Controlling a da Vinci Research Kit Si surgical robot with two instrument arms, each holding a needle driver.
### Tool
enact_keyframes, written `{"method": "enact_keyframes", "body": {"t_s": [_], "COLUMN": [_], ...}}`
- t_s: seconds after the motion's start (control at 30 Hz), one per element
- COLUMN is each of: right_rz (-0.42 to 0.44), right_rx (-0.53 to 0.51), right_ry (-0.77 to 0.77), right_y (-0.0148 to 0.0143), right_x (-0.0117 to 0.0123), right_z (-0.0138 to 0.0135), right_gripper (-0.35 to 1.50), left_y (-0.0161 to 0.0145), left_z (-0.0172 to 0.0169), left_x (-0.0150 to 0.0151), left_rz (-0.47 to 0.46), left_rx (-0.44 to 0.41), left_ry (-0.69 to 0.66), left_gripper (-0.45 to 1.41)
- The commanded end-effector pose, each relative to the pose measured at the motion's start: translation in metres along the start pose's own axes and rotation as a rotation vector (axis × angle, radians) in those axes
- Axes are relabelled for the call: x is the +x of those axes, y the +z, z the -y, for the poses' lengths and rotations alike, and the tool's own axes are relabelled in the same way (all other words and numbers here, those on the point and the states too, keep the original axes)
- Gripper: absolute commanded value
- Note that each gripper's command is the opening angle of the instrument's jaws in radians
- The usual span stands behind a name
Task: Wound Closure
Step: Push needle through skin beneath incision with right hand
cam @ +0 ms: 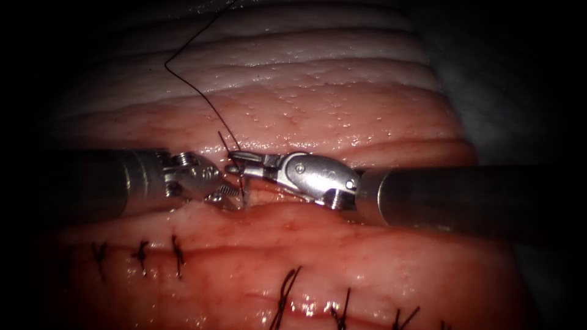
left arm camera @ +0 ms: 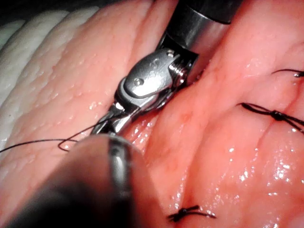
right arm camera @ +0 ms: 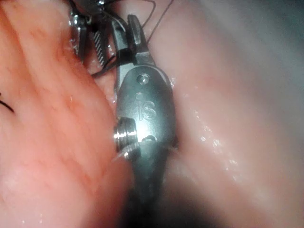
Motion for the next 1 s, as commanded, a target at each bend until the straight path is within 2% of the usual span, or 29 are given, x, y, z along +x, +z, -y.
{"method": "enact_keyframes", "body": {"t_s": [0.03,0.13,0.23,0.3,0.37,0.5,0.63,0.7,1.0], "right_rz": [0.005,0.016,0.02,0.028,0.04,0.06,0.063,0.068,0.088], "right_rx": [0.007,0.011,0.007,0.004,-0.004,-0.013,-0.023,-0.023,-0.025], "right_ry": [0.014,0.037,0.055,0.062,0.061,0.072,0.095,0.112,0.253], "right_y": [0.0006,0.0006,0.0005,0.0003,0.0001,-0.0003,-0.0006,-0.0006,-0.0003], "right_x": [-0.0004,-0.0005,-0.0004,-0.0004,-0.0003,-0.0004,-0.0004,-0.0004,-0.0005], "right_z": [0.0002,0.0002,0.0002,0.0,-0.0002,-0.0006,-0.0011,-0.0011,-0.0012], "right_gripper": [-0.35,-0.35,-0.35,-0.35,-0.35,-0.35,-0.35,-0.35,-0.35], "left_y": [0.0006,0.0,-0.0016,-0.0032,-0.0046,-0.0055,-0.0052,-0.0044,-0.0022], "left_z": [0.0002,0.0001,-0.0004,-0.0015,-0.0029,-0.0049,-0.007,-0.0083,-0.0111], "left_x": [0.0003,0.0004,0.0008,0.0007,0.0004,-0.0002,-0.0005,-0.0003,0.0007], "left_rz": [-0.01,-0.047,-0.131,-0.202,-0.23,-0.234,-0.229,-0.234,-0.251], "left_rx": [0.0,0.011,0.089,0.135,0.178,0.195,0.221,0.213,0.186], "left_ry": [-0.001,-0.009,-0.043,-0.07,-0.071,-0.071,-0.058,-0.051,-0.025], "left_gripper": [0.19,0.24,0.37,0.37,0.36,0.27,0.19,0.12,0.04]}}
